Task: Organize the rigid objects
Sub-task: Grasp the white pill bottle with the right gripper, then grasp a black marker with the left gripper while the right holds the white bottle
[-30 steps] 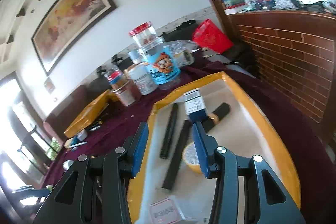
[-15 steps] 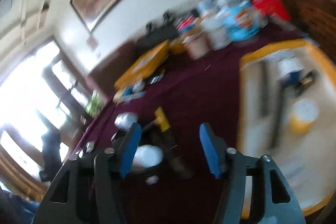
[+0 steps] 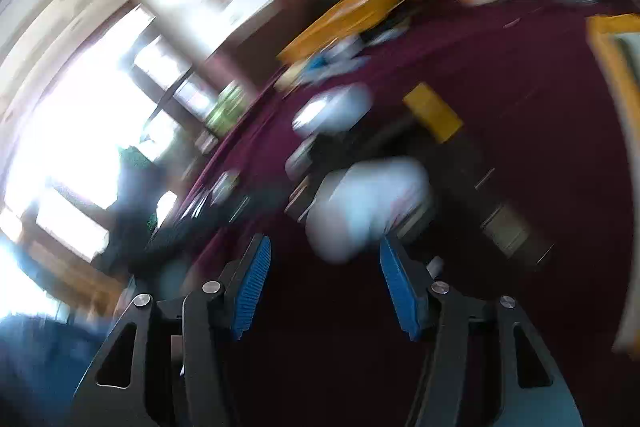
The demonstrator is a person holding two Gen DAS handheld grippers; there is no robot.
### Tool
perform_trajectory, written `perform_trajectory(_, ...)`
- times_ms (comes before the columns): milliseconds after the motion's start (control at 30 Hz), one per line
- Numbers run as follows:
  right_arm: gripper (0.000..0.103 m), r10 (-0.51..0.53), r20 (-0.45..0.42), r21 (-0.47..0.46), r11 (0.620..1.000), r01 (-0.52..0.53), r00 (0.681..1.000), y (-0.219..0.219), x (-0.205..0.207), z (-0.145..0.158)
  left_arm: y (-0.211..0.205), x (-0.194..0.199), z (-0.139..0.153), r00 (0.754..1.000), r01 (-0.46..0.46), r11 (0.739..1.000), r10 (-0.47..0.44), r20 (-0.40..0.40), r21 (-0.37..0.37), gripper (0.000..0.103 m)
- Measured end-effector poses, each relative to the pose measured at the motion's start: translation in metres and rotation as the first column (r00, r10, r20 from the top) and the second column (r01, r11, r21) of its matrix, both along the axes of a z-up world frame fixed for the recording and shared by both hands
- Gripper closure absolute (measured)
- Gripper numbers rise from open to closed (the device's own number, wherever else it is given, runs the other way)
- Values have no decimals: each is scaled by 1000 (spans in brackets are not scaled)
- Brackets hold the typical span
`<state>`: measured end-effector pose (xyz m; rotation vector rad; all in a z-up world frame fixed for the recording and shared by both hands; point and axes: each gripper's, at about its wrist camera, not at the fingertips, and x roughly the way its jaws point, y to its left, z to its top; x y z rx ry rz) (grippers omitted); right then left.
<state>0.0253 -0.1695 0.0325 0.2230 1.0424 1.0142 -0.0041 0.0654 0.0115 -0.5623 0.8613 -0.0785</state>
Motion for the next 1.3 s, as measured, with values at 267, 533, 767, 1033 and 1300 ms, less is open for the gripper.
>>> perform_trajectory(267, 50, -115, 107, -79, 989, 124, 988, -16, -21, 10, -7, 0, 4, 1000, 27, 999, -28, 10, 31, 39)
perform_trajectory(533, 42, -115, 424, -231, 945, 230, 898, 33, -18, 17, -6, -1, 5, 1000, 21, 999, -22, 18, 38, 39)
perform_trajectory(767, 43, -108, 510, -294, 911, 291, 854, 58, -8, 13, -10, -3, 6, 999, 36, 998, -38, 31, 53, 39)
perform_trajectory(1033, 71, -249, 421, -200, 912, 358, 872, 32, 4, 17, -17, -6, 10, 997, 54, 994, -59, 44, 90, 39)
perform_trajectory(1300, 71, -360, 274, -12, 926, 378, 891, -32, -19, 30, -38, -9, 19, 982, 165, 969, -180, 64, 183, 39)
